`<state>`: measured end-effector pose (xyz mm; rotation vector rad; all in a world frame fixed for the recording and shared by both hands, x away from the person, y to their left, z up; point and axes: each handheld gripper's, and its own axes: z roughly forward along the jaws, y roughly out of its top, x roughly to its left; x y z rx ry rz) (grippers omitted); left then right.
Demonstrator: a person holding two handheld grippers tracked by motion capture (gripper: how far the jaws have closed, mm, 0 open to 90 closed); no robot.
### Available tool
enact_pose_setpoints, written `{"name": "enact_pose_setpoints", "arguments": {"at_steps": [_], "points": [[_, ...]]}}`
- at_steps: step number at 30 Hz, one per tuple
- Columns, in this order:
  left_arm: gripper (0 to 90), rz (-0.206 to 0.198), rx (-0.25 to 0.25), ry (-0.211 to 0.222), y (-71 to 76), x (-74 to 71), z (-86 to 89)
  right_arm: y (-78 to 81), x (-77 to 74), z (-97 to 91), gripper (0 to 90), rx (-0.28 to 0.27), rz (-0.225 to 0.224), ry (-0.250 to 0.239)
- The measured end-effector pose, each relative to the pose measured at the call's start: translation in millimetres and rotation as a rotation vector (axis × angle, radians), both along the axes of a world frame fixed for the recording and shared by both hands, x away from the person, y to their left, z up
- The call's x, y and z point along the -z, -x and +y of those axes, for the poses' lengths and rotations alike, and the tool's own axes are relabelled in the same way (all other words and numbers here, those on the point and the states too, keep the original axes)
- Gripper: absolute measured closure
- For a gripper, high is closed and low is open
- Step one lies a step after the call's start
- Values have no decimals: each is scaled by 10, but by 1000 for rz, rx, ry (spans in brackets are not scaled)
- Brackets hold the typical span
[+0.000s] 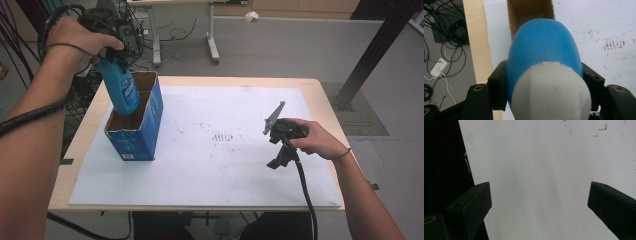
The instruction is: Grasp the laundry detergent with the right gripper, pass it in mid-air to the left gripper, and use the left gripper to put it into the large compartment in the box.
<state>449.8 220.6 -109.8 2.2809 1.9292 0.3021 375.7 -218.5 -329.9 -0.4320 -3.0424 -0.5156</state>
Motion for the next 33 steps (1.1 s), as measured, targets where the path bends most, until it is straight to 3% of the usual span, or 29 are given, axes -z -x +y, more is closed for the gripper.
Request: {"name": "enact_pose_setpoints", "arguments": {"at_steps": [33], "points": [[378,40,-22,2,-30,704,51,4,58,29,48,-2,9,3]]}}
